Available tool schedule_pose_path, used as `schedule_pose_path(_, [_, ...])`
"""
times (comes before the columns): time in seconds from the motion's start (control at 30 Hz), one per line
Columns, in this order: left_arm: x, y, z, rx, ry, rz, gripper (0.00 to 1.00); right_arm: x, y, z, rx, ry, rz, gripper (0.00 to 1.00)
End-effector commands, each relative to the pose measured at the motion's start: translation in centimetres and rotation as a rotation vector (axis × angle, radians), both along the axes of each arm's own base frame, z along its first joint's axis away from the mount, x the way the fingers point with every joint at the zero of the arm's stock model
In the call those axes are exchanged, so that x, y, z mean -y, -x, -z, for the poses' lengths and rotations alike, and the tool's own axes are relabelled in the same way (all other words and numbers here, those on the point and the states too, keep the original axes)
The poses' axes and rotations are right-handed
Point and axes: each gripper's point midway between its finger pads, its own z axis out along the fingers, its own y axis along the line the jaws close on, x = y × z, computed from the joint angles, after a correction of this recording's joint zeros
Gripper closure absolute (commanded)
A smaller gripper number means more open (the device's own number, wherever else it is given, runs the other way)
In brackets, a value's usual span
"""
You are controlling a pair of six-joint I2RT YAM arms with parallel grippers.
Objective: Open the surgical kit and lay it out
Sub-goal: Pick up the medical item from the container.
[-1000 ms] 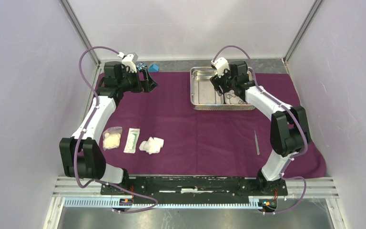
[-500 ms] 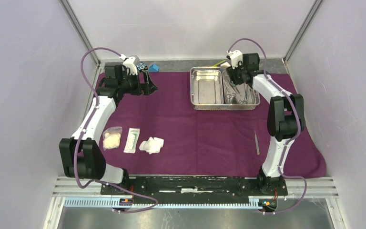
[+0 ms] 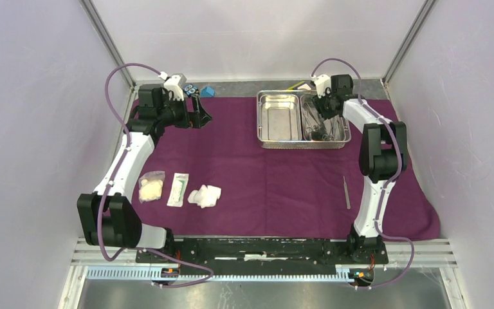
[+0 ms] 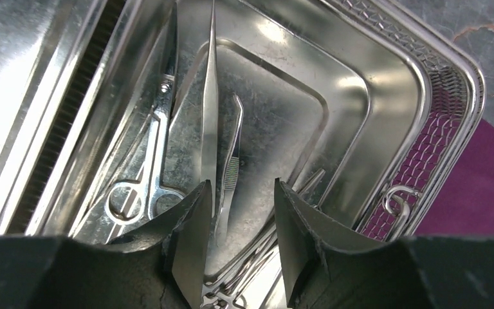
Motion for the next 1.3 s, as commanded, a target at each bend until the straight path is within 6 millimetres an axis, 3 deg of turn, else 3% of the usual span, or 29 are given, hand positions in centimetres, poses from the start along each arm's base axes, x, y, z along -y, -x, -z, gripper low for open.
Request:
schedule_pose_path(0.0, [0.3,0.3,-1.8,0.063,0.005,0.031,0.0,0.3,-1.1,-0.5,0.016,0.007,-0.013,0.54])
schedule_pose_path(1.0, [0.5,0.5,-1.9,0.071,0.018,0.038,0.0,0.6,-1.5,2.5,-0.053,0.027,-0.016,0.67])
schedule_pose_path(1.27, [0.5,0.5,-2.0,0.074,0.018,0.039,0.0,0.8,-1.4,2.8,-0.061,0.02,-0.01,0.75])
